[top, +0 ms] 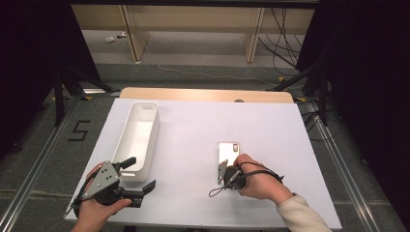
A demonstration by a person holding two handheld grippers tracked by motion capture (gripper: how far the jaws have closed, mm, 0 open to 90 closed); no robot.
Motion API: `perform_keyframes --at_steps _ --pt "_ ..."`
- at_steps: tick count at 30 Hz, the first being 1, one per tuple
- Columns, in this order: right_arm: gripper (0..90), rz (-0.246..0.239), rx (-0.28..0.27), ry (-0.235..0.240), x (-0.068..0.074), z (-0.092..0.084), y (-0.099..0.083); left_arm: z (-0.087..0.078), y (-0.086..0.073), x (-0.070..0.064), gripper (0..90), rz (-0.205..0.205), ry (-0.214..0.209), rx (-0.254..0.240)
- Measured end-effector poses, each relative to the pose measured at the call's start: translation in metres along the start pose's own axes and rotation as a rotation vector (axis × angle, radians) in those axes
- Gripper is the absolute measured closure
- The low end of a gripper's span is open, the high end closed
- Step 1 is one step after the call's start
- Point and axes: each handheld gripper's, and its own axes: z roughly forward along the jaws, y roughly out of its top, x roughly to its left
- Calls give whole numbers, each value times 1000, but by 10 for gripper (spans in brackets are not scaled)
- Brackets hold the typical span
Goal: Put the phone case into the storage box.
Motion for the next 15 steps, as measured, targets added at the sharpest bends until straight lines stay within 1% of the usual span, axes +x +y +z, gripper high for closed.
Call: perform_keyframes --at_steps 1,3,4,5,6,7,8,11,13,14,15 --pt "891 22 0 -4 2 -1 1 0 0 0 23 0 0 0" --pt "891 24 -4 -13 3 -2 1 0 0 0 24 0 1 2" --pt "891 5 -14 -29 2 -4 1 0 0 0 24 -2 0 6" --pt "891 5 -14 -29 2 -4 1 0 0 0 24 -2 0 6" --pt "891 12 -19 -50 3 -6 1 0 0 0 23 4 0 7" --pt "891 12 -19 -50 3 -6 1 0 0 0 24 4 0 7" --pt "891 10 -28 -61 4 -8 2 0 0 0 24 -3 0 6" --pt "891 16 -37 -83 5 -10 2 1 -1 1 24 1 -6 -2" --pt "891 14 -39 -86 5 -10 3 1 -1 1 24 2 -5 -2" --pt "891 8 -46 -98 4 -12 3 0 0 0 24 1 0 8" --pt "891 -9 -58 -101 3 -12 3 1 -1 0 23 -2 -3 2"
